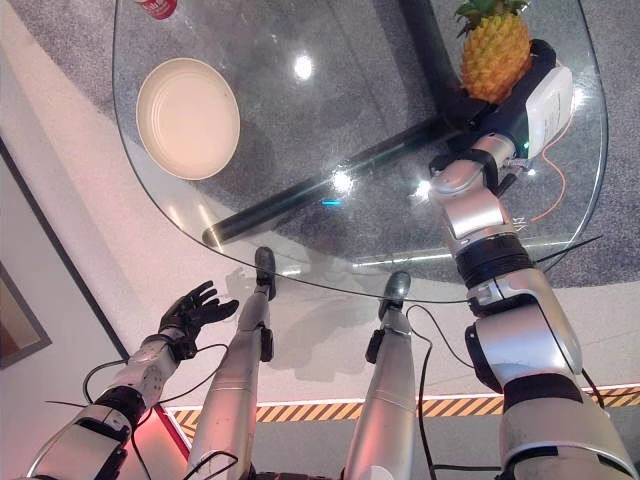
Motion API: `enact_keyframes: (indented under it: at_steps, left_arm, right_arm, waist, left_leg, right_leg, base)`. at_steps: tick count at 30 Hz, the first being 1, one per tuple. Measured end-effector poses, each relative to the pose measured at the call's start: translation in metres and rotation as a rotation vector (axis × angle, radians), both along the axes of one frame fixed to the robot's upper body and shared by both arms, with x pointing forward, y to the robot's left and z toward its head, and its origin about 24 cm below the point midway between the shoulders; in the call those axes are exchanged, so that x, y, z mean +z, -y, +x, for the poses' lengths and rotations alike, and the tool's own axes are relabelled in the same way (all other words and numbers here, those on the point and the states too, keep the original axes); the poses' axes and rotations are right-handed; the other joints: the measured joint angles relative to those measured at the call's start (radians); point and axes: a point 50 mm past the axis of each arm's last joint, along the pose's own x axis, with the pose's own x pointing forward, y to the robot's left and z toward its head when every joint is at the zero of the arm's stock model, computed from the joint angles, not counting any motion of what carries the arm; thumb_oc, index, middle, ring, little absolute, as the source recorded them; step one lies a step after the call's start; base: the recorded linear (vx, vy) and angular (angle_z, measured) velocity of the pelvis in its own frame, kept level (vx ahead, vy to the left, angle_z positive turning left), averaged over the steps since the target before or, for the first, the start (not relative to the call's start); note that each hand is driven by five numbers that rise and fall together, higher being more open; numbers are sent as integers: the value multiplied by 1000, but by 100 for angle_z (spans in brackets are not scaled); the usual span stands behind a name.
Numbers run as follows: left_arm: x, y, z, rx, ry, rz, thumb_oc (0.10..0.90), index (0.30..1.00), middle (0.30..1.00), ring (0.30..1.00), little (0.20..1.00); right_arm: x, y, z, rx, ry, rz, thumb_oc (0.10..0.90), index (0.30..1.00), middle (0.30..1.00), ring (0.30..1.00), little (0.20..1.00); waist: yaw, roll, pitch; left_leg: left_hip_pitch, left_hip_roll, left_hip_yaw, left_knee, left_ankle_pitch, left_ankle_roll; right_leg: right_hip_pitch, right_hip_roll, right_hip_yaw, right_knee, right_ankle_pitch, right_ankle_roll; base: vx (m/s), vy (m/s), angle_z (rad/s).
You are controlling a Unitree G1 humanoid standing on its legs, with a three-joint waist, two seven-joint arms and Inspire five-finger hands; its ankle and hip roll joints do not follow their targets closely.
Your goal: Pick up the fruit to the plate
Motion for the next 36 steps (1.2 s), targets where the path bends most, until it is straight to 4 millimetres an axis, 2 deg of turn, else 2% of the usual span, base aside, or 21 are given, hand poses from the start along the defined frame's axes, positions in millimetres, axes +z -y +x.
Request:
enact_keyframes:
  at_steps: [14,27,31,36]
  left_arm:
    - [4,1,2,30,24,-59,800,900,900,900,900]
    - [12,-7,6,111,70,-130,800,900,900,900,900]
    - [18,-13,8,207,111,-157,800,900,900,900,900]
    - [38,-27,13,400,231,-161,800,900,900,900,900]
  right_arm:
    - [2,7,1,38,6,51,100,300,300,300,200]
    - [-3,7,-2,72,22,66,100,300,300,300,200]
    - [-11,3,-5,110,21,38,100,300,300,300,200]
    - [-21,-3,-10,135,13,-30,100,300,300,300,200]
  waist:
    - [-1,0,0]
    - [-1,0,0]
    - [0,0,0]
    - [1,0,0]
  left_leg:
    - [3,1,-4,0,2,-1]
    - [6,1,-4,0,3,-1]
    - [7,1,-3,0,3,-1]
    - [7,2,-4,0,3,-1]
  right_leg:
    - [3,1,-2,3,1,0]
    - [5,1,-2,3,1,0]
    - [6,1,-1,3,1,0]
    - [6,2,-1,4,1,0]
  base:
    - [0,0,0]
    - [0,0,0]
    - [0,0,0]
    - [-11,-35,0]
